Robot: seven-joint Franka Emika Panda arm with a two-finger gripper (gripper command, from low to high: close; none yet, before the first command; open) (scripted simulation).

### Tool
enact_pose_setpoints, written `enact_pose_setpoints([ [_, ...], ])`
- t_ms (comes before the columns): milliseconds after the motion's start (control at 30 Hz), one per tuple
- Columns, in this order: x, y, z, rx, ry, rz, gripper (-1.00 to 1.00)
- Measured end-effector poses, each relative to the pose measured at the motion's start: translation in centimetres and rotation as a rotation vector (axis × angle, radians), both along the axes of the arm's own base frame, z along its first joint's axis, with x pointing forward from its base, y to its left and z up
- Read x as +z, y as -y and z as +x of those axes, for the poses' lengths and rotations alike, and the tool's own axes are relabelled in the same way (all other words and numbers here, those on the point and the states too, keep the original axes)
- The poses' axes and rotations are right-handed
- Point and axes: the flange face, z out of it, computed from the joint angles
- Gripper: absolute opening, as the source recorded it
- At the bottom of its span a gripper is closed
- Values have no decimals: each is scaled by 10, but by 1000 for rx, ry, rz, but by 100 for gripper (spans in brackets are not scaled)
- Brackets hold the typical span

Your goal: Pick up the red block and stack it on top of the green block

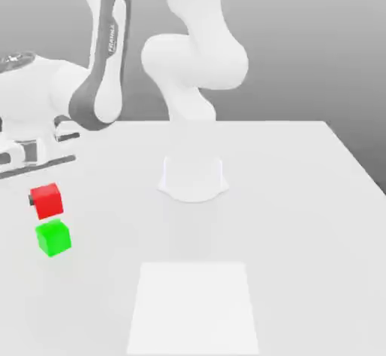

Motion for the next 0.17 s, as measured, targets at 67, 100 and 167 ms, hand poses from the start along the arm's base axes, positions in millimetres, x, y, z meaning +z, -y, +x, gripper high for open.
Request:
enact_pose_setpoints([
  [67,-5,-1,0,2,-2,3,-100],
  [100,-8,-1,0,3,-1,6,-100],
  [167,-13,-2,0,4,2,10,-100],
])
